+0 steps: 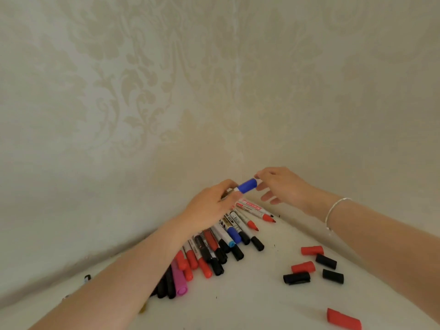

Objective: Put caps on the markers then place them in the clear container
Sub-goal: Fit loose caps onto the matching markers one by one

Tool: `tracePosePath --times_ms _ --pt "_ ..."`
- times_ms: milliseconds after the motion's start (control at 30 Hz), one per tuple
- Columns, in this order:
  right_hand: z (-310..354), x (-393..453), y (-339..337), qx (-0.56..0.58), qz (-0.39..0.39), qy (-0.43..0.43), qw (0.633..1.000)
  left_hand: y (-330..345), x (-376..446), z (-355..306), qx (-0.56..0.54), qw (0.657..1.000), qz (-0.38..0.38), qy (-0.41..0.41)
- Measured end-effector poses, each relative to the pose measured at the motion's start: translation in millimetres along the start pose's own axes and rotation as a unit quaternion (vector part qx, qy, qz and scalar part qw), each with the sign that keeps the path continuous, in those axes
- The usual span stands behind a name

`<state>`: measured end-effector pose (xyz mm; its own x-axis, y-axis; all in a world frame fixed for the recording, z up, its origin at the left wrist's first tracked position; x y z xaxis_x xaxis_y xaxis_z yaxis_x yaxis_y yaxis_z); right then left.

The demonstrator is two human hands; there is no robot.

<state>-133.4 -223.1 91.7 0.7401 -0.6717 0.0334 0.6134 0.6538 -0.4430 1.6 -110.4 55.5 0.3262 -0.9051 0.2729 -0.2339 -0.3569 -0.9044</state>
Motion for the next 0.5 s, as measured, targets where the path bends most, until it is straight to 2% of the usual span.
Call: tracePosePath --times_ms 67,133,200,367,500 --pt "-9.5 -1.2 -8.0 -0.113 0.027 0.024 0.993 -3.5 -1.8 17.9 0.048 0.997 0.067 -0.009" --pt "-17.8 -7.1 -12.5 -0.254 0.11 0.047 0.96 -7.0 -6.9 33.3 0.063 0.991 0.12 -0.021" --pt "-24.8 -15.4 -14.9 -0.33 0.191 0.062 0.922 -10.9 -12.0 42.2 0.089 0.985 0.148 -0.028" --pt "-47.0 -27.0 -12.5 -0.401 0.276 0.07 0.871 -11.5 -18.3 45.7 0.25 0.95 0.189 0.006" --pt "-64.4 -28.1 -3.9 -0.428 0.315 0.086 0.843 -0.3 -17.9 51.1 0.297 0.932 0.206 0.016"
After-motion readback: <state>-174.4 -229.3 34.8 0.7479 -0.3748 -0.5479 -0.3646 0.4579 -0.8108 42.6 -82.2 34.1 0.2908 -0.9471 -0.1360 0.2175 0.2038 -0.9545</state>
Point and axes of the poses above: each hand's wrist, its own x-axis towards the middle knuckle, its own y-axis out of the palm, z = x × y, the point moved 1 cm from there along x, towards the middle knuckle, and after that the axes turned 10 degrees about x, right-handed, at the moved point
